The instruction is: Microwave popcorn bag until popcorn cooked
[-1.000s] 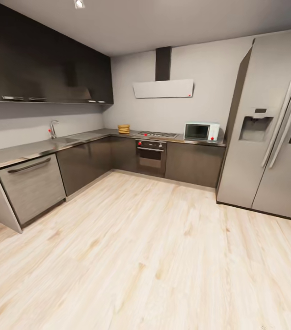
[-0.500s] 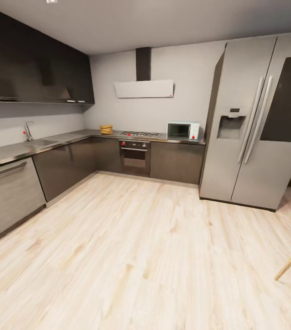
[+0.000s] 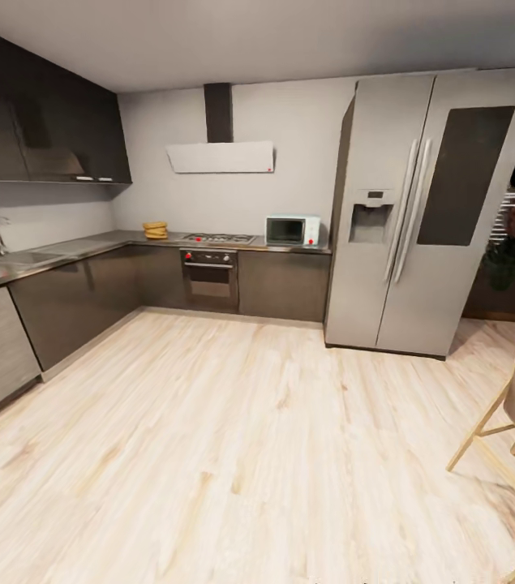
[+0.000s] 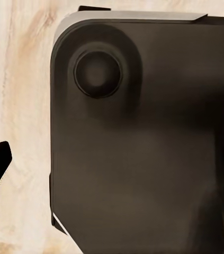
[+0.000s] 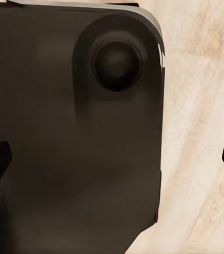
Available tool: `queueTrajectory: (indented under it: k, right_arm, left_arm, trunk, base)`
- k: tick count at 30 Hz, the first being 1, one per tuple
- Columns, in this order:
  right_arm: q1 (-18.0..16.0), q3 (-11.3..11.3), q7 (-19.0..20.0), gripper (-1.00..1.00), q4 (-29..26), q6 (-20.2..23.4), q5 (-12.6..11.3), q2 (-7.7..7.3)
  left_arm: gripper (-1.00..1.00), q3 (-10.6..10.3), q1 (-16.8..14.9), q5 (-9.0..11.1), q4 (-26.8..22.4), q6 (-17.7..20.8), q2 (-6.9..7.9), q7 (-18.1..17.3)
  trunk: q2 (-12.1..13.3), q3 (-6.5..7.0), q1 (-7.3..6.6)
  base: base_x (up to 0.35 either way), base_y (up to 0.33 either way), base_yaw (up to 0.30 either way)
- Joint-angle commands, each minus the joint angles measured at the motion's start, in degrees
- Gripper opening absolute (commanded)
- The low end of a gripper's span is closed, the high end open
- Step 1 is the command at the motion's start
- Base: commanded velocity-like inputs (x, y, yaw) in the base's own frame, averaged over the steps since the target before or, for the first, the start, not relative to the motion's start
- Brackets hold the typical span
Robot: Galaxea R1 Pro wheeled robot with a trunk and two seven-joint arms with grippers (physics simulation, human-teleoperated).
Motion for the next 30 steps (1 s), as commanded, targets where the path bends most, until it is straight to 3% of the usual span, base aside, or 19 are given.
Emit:
queueTrajectory:
  k: [1, 30]
  right_arm:
    - [0.0, 0.0, -0.1, 1.00, 0.0, -0.2, -0.1, 0.00]
    - [0.0, 0.0, -0.1, 1.00, 0.0, -0.2, 0.1, -0.04]
  left_arm:
    - [1.00, 0.1, 0.0, 0.4, 0.0, -0.1, -0.01, 0.0]
    - [1.00, 0.0, 0.0, 0.3, 0.0, -0.1, -0.02, 0.0]
  trunk:
    - [0.0, -0.04, 0.00]
    - [0.0, -0.04, 0.00]
  base:
    - [0.000, 0.000, -0.243]
    - [0.000, 0.000, -0.225]
